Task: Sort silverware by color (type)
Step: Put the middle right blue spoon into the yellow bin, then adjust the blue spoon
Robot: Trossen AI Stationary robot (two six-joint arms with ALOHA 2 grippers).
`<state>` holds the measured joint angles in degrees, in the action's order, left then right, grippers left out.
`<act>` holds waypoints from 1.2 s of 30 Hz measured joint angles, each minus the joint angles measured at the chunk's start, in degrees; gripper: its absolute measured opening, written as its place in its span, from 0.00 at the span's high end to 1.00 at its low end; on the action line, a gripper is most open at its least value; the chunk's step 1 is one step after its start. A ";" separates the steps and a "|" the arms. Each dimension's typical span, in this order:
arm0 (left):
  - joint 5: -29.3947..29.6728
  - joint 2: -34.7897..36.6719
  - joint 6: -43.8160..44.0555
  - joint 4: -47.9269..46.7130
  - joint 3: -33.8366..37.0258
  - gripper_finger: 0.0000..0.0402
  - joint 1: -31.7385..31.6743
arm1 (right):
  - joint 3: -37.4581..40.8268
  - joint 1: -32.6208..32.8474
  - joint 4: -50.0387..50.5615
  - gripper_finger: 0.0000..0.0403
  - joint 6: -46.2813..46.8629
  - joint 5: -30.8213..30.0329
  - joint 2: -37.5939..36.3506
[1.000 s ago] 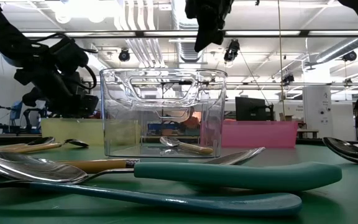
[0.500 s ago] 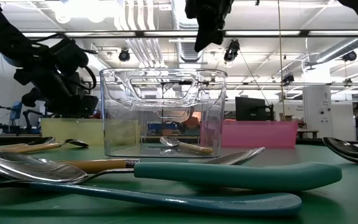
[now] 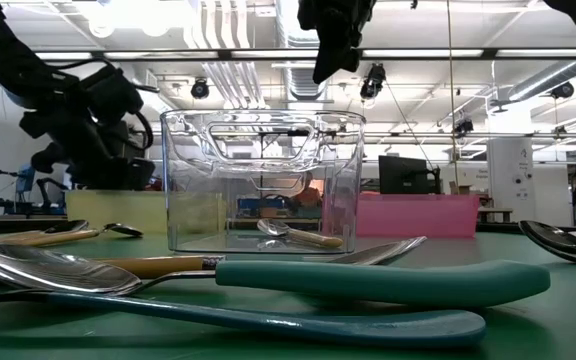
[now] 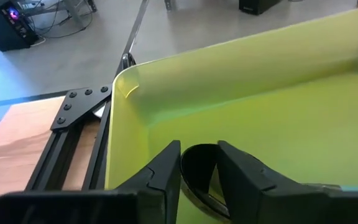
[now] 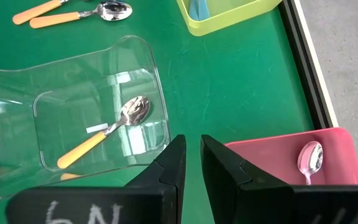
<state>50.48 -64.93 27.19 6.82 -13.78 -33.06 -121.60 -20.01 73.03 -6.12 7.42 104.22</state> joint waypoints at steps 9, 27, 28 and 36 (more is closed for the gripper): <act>0.13 0.00 1.85 -2.07 0.02 0.77 0.00 | 0.00 0.00 0.01 0.89 -0.01 0.00 0.00; -10.46 0.15 -5.89 -1.88 -3.52 0.77 0.04 | 0.00 0.02 0.12 0.89 -0.07 0.02 -0.13; -11.57 0.15 -7.12 -1.86 -4.36 0.77 0.04 | 0.00 0.08 0.16 0.89 -0.23 0.04 -0.29; -13.11 0.17 -18.61 -8.50 -12.92 0.77 0.07 | 0.00 0.73 0.81 0.89 -0.50 0.07 -4.43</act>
<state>37.37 -64.75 8.58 -1.68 -26.70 -32.99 -121.60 -19.28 73.83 -6.61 7.49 99.79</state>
